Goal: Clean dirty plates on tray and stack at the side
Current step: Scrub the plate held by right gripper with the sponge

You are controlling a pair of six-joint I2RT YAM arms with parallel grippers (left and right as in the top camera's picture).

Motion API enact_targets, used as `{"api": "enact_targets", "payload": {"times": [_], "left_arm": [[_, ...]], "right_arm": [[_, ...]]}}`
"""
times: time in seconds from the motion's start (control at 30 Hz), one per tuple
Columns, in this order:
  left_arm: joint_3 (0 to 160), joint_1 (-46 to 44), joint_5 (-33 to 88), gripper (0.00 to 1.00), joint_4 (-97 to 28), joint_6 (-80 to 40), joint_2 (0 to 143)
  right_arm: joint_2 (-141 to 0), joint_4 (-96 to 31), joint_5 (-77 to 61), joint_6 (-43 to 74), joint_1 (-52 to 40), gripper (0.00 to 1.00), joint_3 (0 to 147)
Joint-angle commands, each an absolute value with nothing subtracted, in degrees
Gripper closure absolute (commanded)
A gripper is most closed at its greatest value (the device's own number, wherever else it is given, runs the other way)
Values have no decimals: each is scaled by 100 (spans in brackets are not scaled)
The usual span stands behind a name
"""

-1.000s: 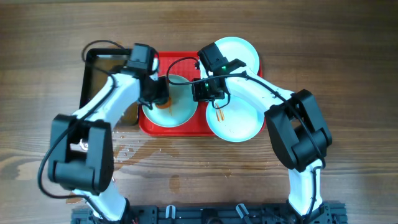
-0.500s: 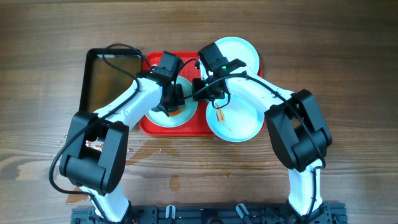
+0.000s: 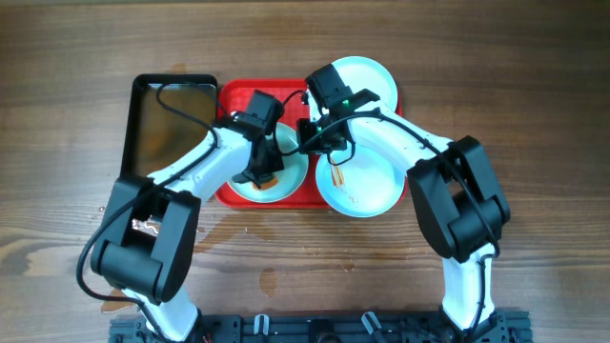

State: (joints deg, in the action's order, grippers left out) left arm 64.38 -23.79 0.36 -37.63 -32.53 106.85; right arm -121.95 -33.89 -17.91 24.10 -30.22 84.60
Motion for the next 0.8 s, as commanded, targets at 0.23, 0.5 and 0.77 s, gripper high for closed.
{"api": "enact_targets", "payload": {"times": [0.23,0.5,0.77], "left_arm": [[6224,-1909,869,96,-3328,-3330,10855],[6206,-1675,1345,96,-3352,-2554,10855],[6208,-1555,2069,96,-3319,-1275,10855]], "right_arm": [[-12575,-2899,-2499,2589,-3079,96,8499],[-13152,-2770,-3625,2722,-2921,96,8499],[-13161,-2775,-3765,2718,-2862,96,8499]]}}
